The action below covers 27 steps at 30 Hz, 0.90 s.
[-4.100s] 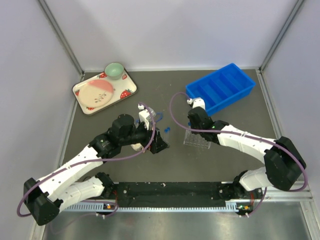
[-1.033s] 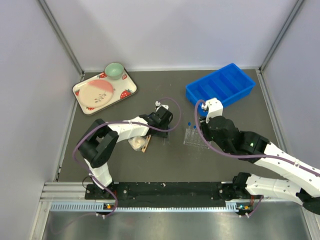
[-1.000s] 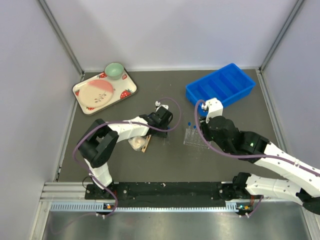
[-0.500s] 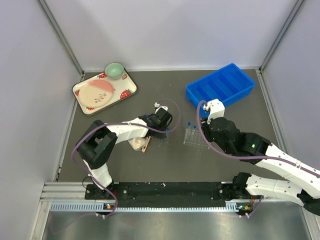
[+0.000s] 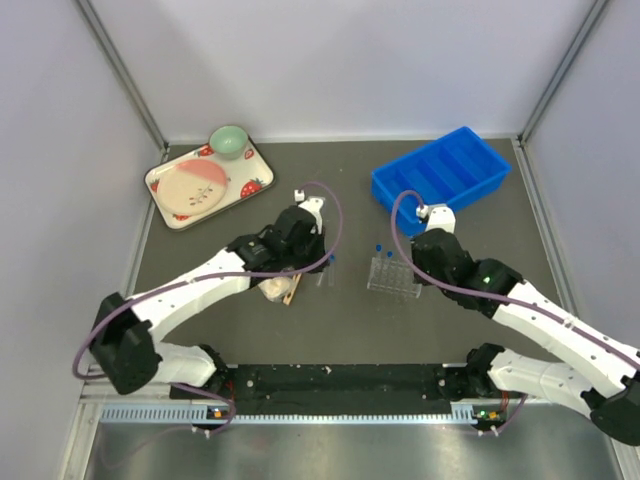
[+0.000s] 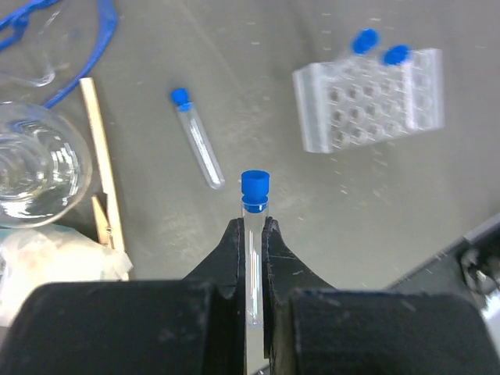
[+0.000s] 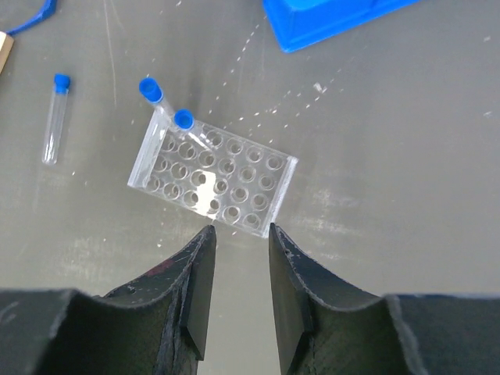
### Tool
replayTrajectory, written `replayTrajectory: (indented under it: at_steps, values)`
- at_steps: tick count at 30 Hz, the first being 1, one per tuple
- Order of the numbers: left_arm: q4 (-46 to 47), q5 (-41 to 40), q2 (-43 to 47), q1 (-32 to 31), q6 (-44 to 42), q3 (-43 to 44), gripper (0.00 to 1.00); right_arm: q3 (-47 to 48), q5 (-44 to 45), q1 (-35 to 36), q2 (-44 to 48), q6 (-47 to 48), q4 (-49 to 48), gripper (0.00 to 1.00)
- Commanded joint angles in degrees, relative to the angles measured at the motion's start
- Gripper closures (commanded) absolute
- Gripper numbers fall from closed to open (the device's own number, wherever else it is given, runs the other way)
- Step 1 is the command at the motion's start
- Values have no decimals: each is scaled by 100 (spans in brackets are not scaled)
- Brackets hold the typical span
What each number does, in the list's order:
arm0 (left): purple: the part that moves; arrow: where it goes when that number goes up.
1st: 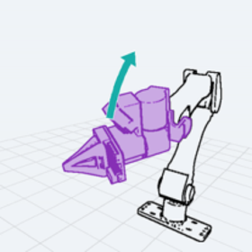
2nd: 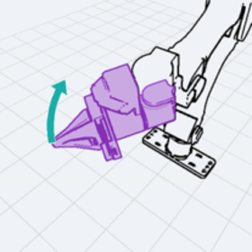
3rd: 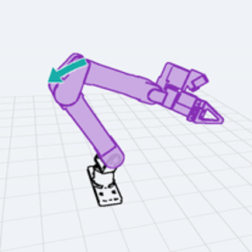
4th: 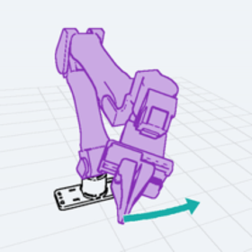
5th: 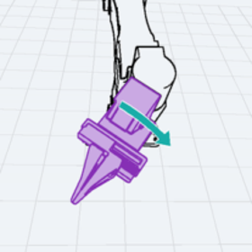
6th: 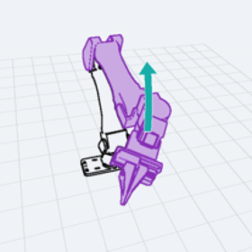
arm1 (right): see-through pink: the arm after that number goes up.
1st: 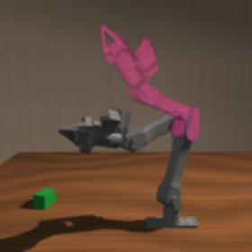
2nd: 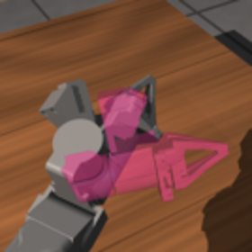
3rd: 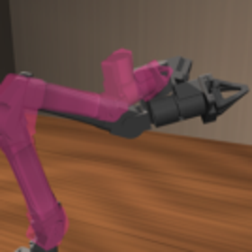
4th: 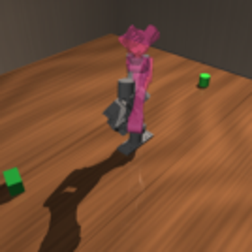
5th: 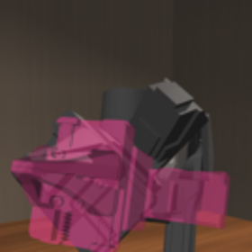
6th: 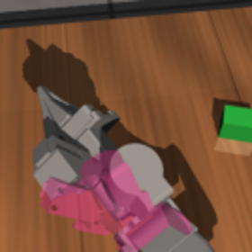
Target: Organize the chemistry lab equipment
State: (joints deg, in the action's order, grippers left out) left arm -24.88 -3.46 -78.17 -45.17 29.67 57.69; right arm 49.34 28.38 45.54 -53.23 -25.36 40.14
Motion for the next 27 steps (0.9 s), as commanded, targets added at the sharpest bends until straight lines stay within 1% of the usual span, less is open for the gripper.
replayTrajectory:
  at_steps: [1, 3, 4, 5, 9, 10, 12, 13, 15, 16, 17, 19, 20, 23, 24, 27]
  values:
    - [71, 1144, 653, -27, -286, -170, 100, -135, -500, -54, -21, -372, -67, 66]
    - [255, 1671, 917, -36, -339, -284, 100, -188, -833, -54, 49, -364, -120, 65]
    - [482, 2161, 987, -36, -348, -398, 100, -206, -1017, -45, 102, -338, -242, 65]
    - [580, 2401, 1101, -36, -365, -443, 100, -258, -1358, -54, 190, -329, -313, 65]
    - [1098, 3306, 1330, -45, -366, -671, 100, -215, -2072, -54, 542, -320, -454, 64]
    - [1335, 3630, 1374, -45, -331, -767, 100, -197, -2430, -54, 681, -329, -472, 64]
    - [1582, 4010, 1471, -45, -217, -925, 100, -135, -2810, -45, 822, -329, -577, 64]
    - [1922, 4377, 1541, -45, -164, -987, 100, -118, -3247, -45, 945, -372, -630, 64]
    - [2354, 4696, 1629, -45, 107, -1197, 100, -100, -3653, -36, 1069, -469, -831, 63]
    - [2539, 4854, 1717, -45, 213, -1260, 100, -118, -4091, -45, 1139, -582, -911, 62]
    - [2950, 5064, 1752, -45, 310, -1321, 100, -135, -4269, -36, 1174, -653, -1077, 62]
    - [3252, 5276, 1875, -45, 565, -1453, 100, -188, -4577, -10, 1314, -811, -1253, 62]
    - [3505, 5416, 1919, -45, 653, -1489, 100, -249, -4648, 7, 1368, -864, -1341, 62]
    - [3858, 5584, 2034, -45, 934, -1612, 100, -355, -4990, 8, 1500, -1032, -1693, 61]
    - [4060, 5689, 2060, -45, 1057, -1655, 100, -372, -5096, 8, 1509, -1084, -1937, 61]
    - [4350, 5813, 2130, -45, 1216, -1717, 100, -417, -5369, 69, 1491, -1295, -2220, 61]
